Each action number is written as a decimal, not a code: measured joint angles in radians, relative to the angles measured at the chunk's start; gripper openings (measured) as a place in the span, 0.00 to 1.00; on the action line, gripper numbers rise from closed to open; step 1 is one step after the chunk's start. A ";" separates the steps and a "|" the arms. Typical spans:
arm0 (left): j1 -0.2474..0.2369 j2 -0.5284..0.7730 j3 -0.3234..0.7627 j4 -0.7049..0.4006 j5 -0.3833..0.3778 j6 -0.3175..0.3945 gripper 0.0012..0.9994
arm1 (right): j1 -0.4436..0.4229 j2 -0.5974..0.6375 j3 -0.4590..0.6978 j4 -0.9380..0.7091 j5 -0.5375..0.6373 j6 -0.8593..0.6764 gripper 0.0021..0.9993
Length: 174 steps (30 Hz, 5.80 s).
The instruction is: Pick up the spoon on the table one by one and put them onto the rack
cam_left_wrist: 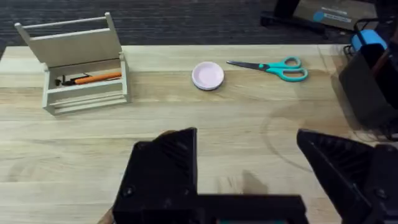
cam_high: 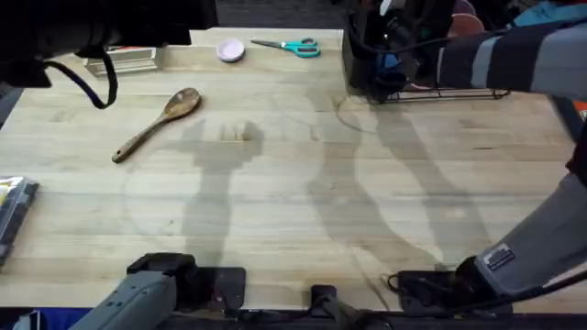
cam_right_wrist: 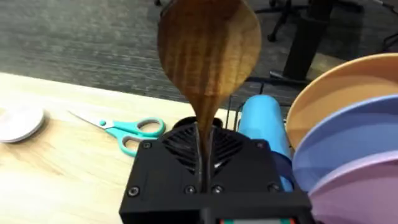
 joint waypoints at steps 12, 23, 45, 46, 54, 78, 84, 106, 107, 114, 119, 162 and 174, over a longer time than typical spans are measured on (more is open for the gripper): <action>0.000 0.000 0.000 0.000 0.000 0.000 0.99 | 0.000 -0.004 0.013 -0.047 0.000 0.000 0.15; 0.000 0.000 0.000 0.000 0.000 0.000 0.99 | 0.000 -0.004 0.013 -0.060 0.000 -0.004 0.56; 0.000 0.000 0.000 0.000 0.000 0.000 0.99 | 0.000 -0.205 0.013 -0.430 0.000 -0.007 1.00; 0.000 0.000 0.000 0.000 0.000 0.000 0.99 | 0.000 -0.228 0.013 -0.467 0.000 -0.007 1.00; 0.000 0.000 0.000 0.000 0.000 0.000 0.99 | 0.002 -0.468 0.013 -0.793 0.000 -0.007 1.00; 0.000 0.000 0.000 0.000 -0.010 0.000 0.99 | 0.002 -0.900 0.013 -1.350 0.000 -0.007 1.00; 0.001 0.000 0.000 -0.053 -0.135 0.037 0.99 | 0.002 -0.884 0.013 -1.350 0.000 -0.007 1.00; 0.260 0.287 0.001 -0.194 -0.234 0.360 0.99 | 0.002 -0.867 0.013 -1.336 0.000 -0.007 1.00; 0.260 0.303 0.001 -0.202 -0.234 0.362 0.99 | 0.002 -0.867 0.013 -1.336 0.000 -0.007 1.00; 0.260 0.431 0.001 -0.231 -0.235 0.478 0.99 | 0.002 -0.867 0.013 -1.336 0.000 -0.007 1.00; 0.264 0.513 0.001 -0.209 -0.221 0.577 0.99 | 0.002 -0.867 0.013 -1.336 0.000 -0.007 1.00; 0.455 0.809 0.031 -0.006 0.108 0.744 0.99 | 0.002 -0.867 0.013 -1.333 0.000 -0.007 1.00; 0.467 0.860 0.083 -0.068 0.136 0.728 0.99 | 0.002 -0.867 0.013 -1.333 0.000 -0.007 1.00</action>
